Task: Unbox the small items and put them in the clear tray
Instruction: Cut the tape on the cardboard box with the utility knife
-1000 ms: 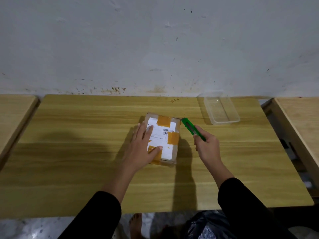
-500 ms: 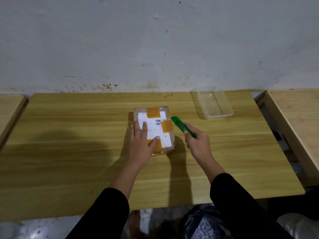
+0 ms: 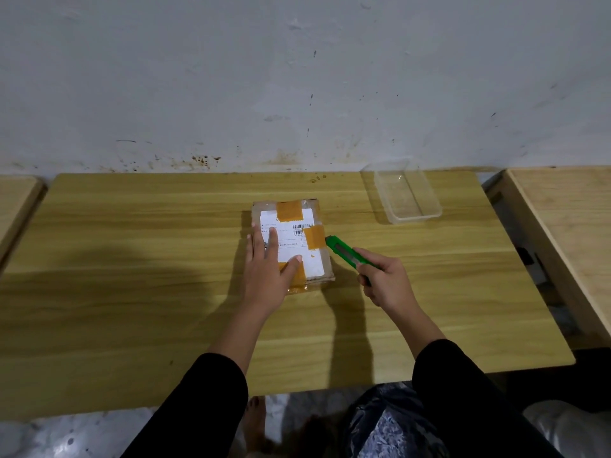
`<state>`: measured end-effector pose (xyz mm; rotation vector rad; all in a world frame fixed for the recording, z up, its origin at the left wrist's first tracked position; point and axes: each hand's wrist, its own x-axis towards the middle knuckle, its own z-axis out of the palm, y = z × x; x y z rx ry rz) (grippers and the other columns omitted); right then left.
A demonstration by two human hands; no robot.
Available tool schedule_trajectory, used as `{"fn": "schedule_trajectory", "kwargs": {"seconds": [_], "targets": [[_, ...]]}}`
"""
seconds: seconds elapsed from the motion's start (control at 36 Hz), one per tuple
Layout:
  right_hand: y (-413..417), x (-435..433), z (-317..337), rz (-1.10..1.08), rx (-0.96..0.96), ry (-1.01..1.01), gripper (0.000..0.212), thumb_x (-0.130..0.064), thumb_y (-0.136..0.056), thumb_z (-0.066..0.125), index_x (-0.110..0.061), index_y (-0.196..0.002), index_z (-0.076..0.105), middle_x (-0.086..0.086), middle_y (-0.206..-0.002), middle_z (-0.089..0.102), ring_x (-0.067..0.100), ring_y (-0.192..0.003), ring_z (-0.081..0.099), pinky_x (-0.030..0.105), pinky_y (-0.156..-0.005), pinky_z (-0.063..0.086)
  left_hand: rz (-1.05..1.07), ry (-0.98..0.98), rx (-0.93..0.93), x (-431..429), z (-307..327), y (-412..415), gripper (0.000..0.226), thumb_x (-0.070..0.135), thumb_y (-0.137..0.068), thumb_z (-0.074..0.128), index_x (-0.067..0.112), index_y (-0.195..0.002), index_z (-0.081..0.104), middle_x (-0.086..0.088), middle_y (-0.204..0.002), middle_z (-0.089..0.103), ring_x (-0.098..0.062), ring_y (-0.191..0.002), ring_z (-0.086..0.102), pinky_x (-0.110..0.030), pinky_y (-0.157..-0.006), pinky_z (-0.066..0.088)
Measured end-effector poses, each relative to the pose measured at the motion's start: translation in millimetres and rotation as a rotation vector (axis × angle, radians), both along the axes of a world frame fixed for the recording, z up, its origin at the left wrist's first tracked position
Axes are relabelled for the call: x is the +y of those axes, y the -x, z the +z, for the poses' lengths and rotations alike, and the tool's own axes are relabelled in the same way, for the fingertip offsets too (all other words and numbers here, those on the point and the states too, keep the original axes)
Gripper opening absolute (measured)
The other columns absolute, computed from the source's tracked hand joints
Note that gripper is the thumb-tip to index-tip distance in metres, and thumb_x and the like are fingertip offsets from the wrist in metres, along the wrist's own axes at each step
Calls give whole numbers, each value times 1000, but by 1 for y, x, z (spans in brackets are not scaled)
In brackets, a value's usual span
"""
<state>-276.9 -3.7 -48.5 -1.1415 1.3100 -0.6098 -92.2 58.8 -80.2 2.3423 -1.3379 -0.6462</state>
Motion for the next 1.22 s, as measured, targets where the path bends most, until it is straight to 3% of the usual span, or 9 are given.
{"fn": "schedule_trajectory", "kwargs": {"seconds": [0.31,0.44,0.58,0.72,0.83,0.94,1.03,1.11,1.22], "targets": [[21,20,-3,-70,-50,-28,37,6,-89,46,-7,-120,61,7,-58,44,2,-31,33,13,-31,25,60,24,51,-3,-2,5,74,52,-93,38,22,-150,1,1,-156,-20,-21,-144,-14,-38,-116,12],[24,20,-8,-228,-101,-5,37,5,-90,45,-7,-123,58,6,-60,45,0,-31,35,12,-31,26,167,98,183,-2,5,39,59,33,-99,36,10,-148,15,-11,-158,-8,-24,-145,-13,-33,-116,8],[25,14,-10,-315,-110,13,37,3,-91,47,-11,-123,58,6,-60,47,0,-32,36,12,-32,28,-135,160,45,6,10,18,51,22,-99,38,15,-147,24,-3,-159,4,-15,-145,-10,-29,-116,7],[21,10,-10,-342,-117,31,37,2,-91,48,-14,-123,58,4,-61,51,6,-42,41,14,-35,32,-667,-74,-270,-11,12,-24,68,64,-88,14,33,-148,5,4,-157,-12,-11,-143,-17,-35,-119,-1],[17,7,-13,-315,-54,80,38,-1,-91,49,-14,-126,56,4,-63,51,13,-52,40,19,-41,35,-551,-114,-344,-11,1,-15,64,60,-91,10,35,-147,-4,2,-157,-15,-16,-144,-15,-35,-118,-3],[13,3,-13,-294,9,134,38,-4,-92,49,-16,-127,55,-1,-71,54,10,-53,43,21,-48,37,-132,-156,-263,-11,2,25,63,55,-96,15,27,-149,-3,-5,-158,-13,-23,-145,-12,-40,-117,-2],[9,1,-12,-262,53,186,40,-5,-92,50,-15,-130,53,-1,-85,52,6,-54,44,15,-48,38,34,-146,-212,-17,18,47,61,48,-96,29,19,-148,16,-12,-158,4,-30,-144,4,-43,-115,11],[6,-1,-11,-231,77,226,40,-5,-93,49,-14,-131,50,2,-90,51,5,-53,45,10,-44,37,-52,38,-209,-24,25,36,58,46,-90,46,22,-142,36,-6,-154,23,-25,-141,15,-39,-114,14],[0,-1,-12,-189,120,275,39,-7,-93,49,-15,-131,51,-4,-81,58,3,-50,44,7,-43,36,-327,0,-194,-28,4,10,70,59,-91,35,30,-149,10,1,-159,-6,-18,-145,-15,-37,-117,-1]]}}
